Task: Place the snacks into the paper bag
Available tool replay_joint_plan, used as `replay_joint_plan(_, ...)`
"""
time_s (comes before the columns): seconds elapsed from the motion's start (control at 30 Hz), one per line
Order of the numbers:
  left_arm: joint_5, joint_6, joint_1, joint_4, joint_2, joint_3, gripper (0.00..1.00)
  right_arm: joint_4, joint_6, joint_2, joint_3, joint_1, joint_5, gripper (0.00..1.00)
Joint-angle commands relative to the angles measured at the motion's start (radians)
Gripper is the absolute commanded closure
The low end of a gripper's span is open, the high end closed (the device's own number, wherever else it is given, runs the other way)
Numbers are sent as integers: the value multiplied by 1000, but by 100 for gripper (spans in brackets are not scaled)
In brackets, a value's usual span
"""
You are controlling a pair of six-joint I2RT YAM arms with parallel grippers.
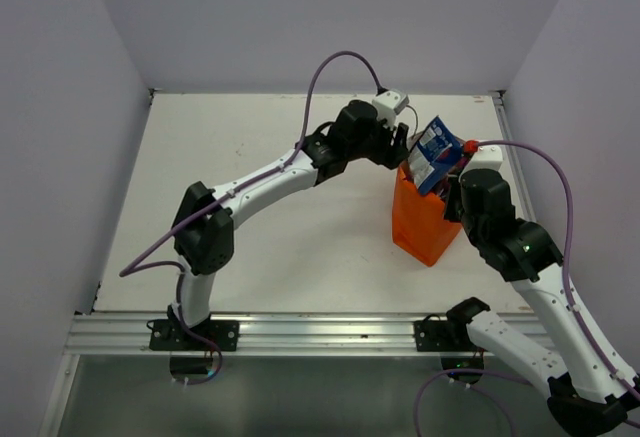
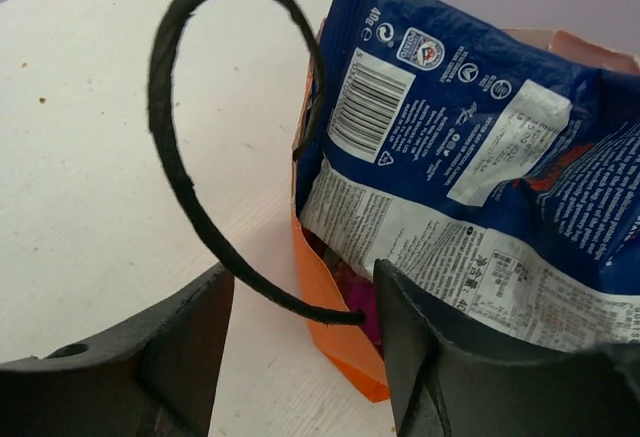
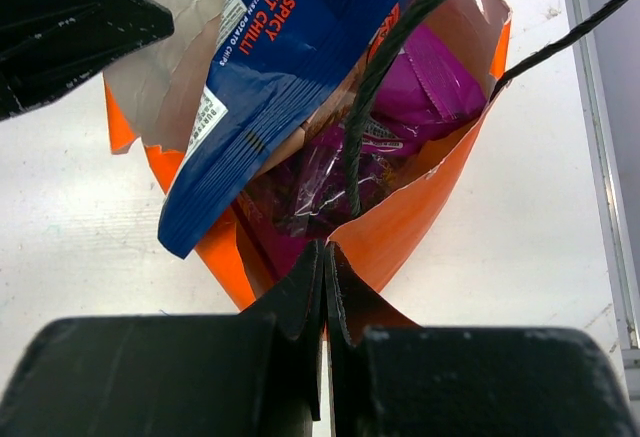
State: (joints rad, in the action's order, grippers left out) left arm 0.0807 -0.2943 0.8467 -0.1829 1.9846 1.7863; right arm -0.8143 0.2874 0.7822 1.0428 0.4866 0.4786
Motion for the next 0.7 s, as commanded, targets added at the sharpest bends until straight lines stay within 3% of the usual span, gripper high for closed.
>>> replay_joint_plan(0.0,50,9,-8,88,31,15,47,15,-7,-8,13,6,-1,100)
replay_joint_plan(0.17,132,-23,-8,141,63,42,90,12,-5,15,17,4,-1,100)
replay_joint_plan(0.33,143,-26,-6,215,20,-52,95,21,-2,80,51,4,-44,100)
replay_joint_plan(0.67,-8,-39,-6,286,-234,-303,96,73,-7,196,134,7,-107,100)
